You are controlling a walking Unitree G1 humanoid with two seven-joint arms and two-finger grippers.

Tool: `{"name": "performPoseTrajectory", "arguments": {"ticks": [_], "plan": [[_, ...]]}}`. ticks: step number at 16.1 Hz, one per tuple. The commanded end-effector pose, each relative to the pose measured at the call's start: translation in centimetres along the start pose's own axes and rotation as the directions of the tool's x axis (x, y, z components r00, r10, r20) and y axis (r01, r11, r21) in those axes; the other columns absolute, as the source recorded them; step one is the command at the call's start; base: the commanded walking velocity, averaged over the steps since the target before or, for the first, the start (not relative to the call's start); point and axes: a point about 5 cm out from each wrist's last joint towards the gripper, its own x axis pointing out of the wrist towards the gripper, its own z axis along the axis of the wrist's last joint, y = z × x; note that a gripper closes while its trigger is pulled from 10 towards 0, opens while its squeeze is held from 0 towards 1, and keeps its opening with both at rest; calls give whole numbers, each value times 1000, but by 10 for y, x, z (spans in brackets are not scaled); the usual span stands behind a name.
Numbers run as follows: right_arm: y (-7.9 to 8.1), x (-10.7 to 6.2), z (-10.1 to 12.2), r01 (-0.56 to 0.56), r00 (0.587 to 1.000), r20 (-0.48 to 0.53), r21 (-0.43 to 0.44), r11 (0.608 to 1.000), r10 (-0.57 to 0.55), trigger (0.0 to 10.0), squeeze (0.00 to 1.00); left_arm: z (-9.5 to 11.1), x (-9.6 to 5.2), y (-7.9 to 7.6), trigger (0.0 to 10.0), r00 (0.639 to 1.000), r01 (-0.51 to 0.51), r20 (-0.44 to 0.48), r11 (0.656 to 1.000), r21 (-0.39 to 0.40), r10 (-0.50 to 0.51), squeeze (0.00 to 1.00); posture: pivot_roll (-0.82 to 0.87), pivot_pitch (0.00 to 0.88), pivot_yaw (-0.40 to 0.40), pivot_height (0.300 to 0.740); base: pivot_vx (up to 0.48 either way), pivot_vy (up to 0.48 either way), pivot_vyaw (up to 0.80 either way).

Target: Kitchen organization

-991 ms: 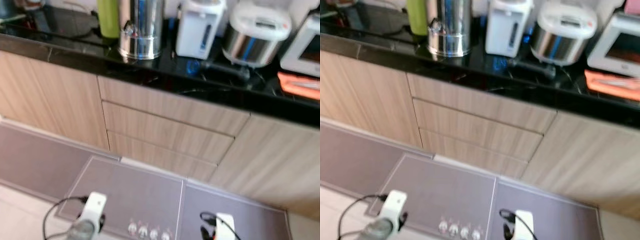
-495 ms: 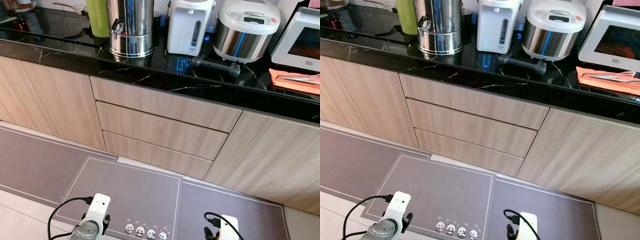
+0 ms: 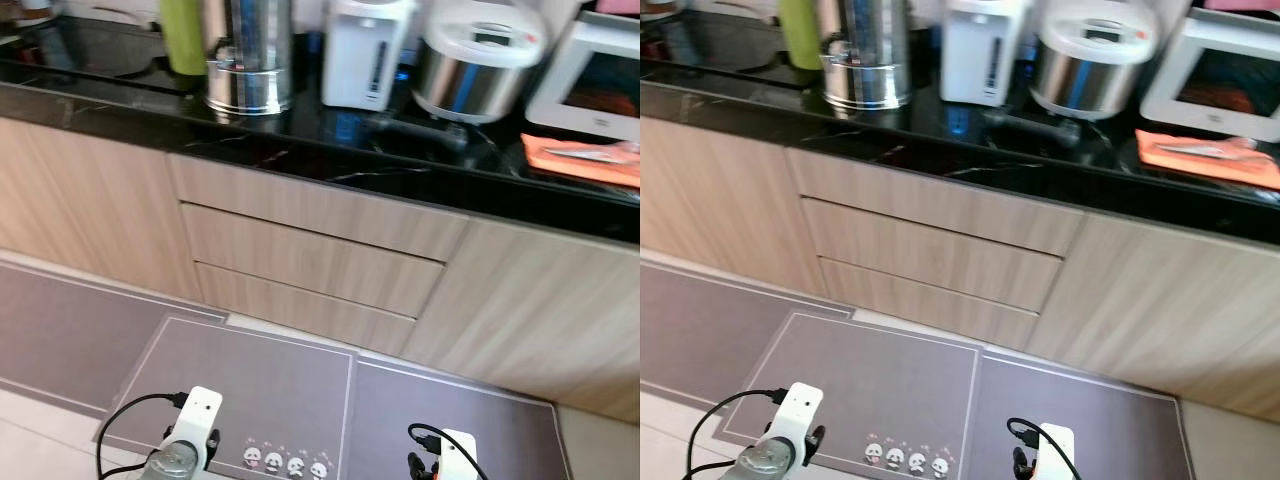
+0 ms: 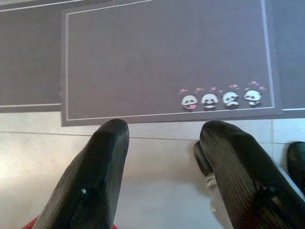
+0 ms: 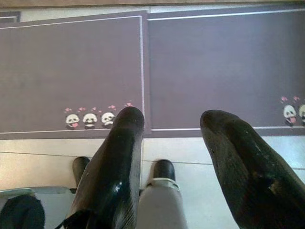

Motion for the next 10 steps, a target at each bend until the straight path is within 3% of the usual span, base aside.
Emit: {"name": "performPoseTrajectory", "arguments": {"ticks": [1,4,8,10], "plan": [[-2,0,3,3,1000,10,-4,1000,-3,10000,0,-3,0,0,10000,1000,0,-17,1000,11,1,0,131,0,-89,740,0,0,0],[-3,0,1,3,1000,7,-7,1000,-3,10000,0,-3,0,-2,10000,1000,2,-18,1000,27,-1,0,130,0,-91,740,0,0,0],[-3,0,1,0,1000,4,-11,1000,0,10000,0,-4,-1,-3,10000,1000,1,-19,999,39,0,0,131,0,-93,740,0,-347,0],[-3,0,1,-2,1000,3,-12,1000,2,10000,0,-5,-1,-2,10000,1000,-4,-24,1000,25,5,0,132,0,-94,740,0,0,0]]}}
